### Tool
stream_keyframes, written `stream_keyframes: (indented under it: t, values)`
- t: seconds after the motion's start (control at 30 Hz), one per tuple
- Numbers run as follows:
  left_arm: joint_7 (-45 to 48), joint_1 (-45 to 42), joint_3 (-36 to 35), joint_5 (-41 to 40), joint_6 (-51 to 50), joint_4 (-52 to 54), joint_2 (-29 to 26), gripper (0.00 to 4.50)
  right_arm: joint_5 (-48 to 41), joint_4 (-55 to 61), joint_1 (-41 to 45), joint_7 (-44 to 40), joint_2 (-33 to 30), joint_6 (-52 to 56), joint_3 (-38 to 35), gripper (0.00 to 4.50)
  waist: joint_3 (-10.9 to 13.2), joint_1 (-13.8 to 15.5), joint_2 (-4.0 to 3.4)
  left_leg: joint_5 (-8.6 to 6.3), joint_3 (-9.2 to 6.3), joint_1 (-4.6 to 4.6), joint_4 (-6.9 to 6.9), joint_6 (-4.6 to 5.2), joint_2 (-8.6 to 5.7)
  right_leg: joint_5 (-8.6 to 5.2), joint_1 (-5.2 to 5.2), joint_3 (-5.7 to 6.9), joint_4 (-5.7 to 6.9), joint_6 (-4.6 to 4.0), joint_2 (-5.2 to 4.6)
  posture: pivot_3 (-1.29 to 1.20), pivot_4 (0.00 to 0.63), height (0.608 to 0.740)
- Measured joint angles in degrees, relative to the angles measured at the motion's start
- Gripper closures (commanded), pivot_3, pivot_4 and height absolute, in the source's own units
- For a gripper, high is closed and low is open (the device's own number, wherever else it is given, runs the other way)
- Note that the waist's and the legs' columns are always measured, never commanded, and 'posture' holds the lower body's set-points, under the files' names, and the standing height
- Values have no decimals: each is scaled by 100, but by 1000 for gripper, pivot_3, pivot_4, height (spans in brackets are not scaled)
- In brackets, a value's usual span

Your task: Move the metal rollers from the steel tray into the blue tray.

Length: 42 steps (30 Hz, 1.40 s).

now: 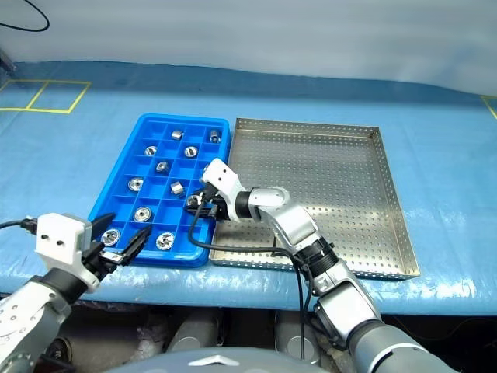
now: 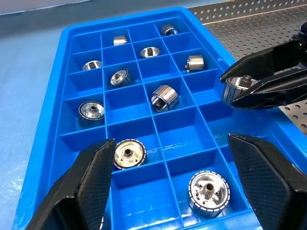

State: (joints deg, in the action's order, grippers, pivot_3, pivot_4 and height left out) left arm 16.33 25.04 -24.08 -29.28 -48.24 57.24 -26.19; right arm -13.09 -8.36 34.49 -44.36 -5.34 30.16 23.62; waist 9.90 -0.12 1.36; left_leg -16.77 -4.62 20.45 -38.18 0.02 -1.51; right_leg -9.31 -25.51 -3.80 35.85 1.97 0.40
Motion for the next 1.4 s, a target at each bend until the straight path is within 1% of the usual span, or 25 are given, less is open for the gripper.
stream_keyframes:
  t: [0.07, 0.23, 0.37, 0.43, 0.53, 0.63, 0.7, 0.73, 0.83, 0.9, 1.0, 1.07, 1.1, 1.13, 1.27, 1.4]
  values:
    - [0, -69, 22, 2, 0, -17, -56, 421, 0, 23, -5, -21, -10, -10, -7, 1473, 0, 1, 0, 0, 0, 0, 0, 0, -1, 0, 1, 0, 0, 0, -1, 122, 150, 740]
    - [1, -377, 261, 4, 0, -120, -113, 421, -38, 317, -50, 76, -5, -125, -203, 1473, 0, -32, 0, 1, 0, 1, -2, -1, -2, 1, 2, 0, -1, 2, -2, 84, 150, 740]
    - [1, -807, 598, 22, 36, -352, -125, 421, -95, 724, -220, 383, -80, -92, -566, 1473, 0, -53, -1, 2, -1, 2, -2, -3, -2, 2, 2, 3, 0, 2, -2, 49, 150, 740]
    - [7, -1110, 859, 70, 150, -530, -110, 421, -111, 948, -298, 572, -218, -58, -825, 1473, -1, -50, -1, 2, -1, 2, -4, -4, -4, 4, 2, 2, 0, 1, -4, 11, 150, 740]
    - [54, -1559, 1268, 190, 292, -855, -106, 421, -169, 1261, -495, 698, -636, 55, -1242, 1473, -2, -64, 0, 1, 3, 2, -5, -2, -7, 6, 6, 1, -4, 1, -5, -32, 150, 740]
    - [181, -2027, 1698, 346, 463, -1319, -123, 421, -242, 1446, -857, 668, -1252, 154, -1684, 857, -1, -120, -2, -1, 11, 4, -4, 2, -6, 7, 5, -4, -6, 1, -4, -97, 150, 740]
    - [289, -2291, 1895, 443, 550, -1634, -142, 421, -309, 1528, -1059, 618, -1593, 187, -1934, 199, -1, -217, -5, -1, 16, 5, -3, 3, -4, 6, 4, -8, -5, 3, -1, -127, 150, 740]
    - [348, -2427, 1984, 464, 613, -1782, -143, 421, -318, 1573, -1138, 586, -1734, 193, -2021, 39, 0, -251, -5, -2, 17, 5, -4, 4, -4, 4, 3, -9, -5, 6, 0, -152, 150, 740]
    - [581, -2921, 2350, 620, 836, -2260, -139, 421, -355, 1670, -1414, 524, -2122, 209, -2300, 39, -1, -405, -5, -2, 23, 5, -7, 5, -3, 8, 4, -15, -4, 12, 3, -182, 150, 740]
    - [720, -3195, 2512, 666, 960, -2564, -88, 421, -380, 1691, -1562, 524, -2223, 208, -2452, 39, -1, -518, -6, -4, 34, 4, -8, 8, -3, 9, 4, -27, -1, 16, 4, -199, 150, 740]
    - [891, -3507, 2718, 707, 1120, -2971, -11, 421, -336, 1775, -1712, 523, -2370, 154, -2459, 39, -1, -694, -5, -4, 45, 5, -11, 11, -2, 13, 5, -39, 0, 24, 8, -219, 150, 740]
    - [980, -3643, 2801, 741, 1192, -3196, 95, 421, -336, 1805, -1751, 534, -2361, 149, -2458, 39, -1, -791, -5, -6, 57, 10, -12, 13, -2, 16, 6, -51, 1, 29, 10, -230, 150, 740]
    - [1022, -3687, 2842, 782, 1246, -3302, 128, 65, -340, 1812, -1751, 561, -2336, 148, -2457, 0, -1, -847, -5, -6, 62, 11, -13, 14, -1, 17, 7, -57, 2, 32, 12, -234, 150, 740]
    - [1049, -3711, 2878, 802, 1275, -3368, 130, 20, -342, 1815, -1750, 564, -2329, 145, -2455, 0, -1, -878, -5, -6, 65, 11, -13, 14, -1, 18, 7, -61, 2, 33, 13, -236, 150, 740]
    - [1125, -3733, 2989, 919, 1353, -3568, 135, 20, -351, 1851, -1751, 519, -2254, 25, -2385, 0, -1, -1019, -5, -7, 68, 9, -19, 18, -1, 21, 7, -67, 2, 39, 13, -233, 150, 740]
    - [1052, -3751, 2982, 1016, 1300, -3579, 133, 20, -401, 1938, -1750, 355, -2245, -112, -2301, 0, -1, -1065, -6, -11, 66, 5, -37, 25, -1, 24, 6, -68, 3, 44, 14, -215, 150, 740]
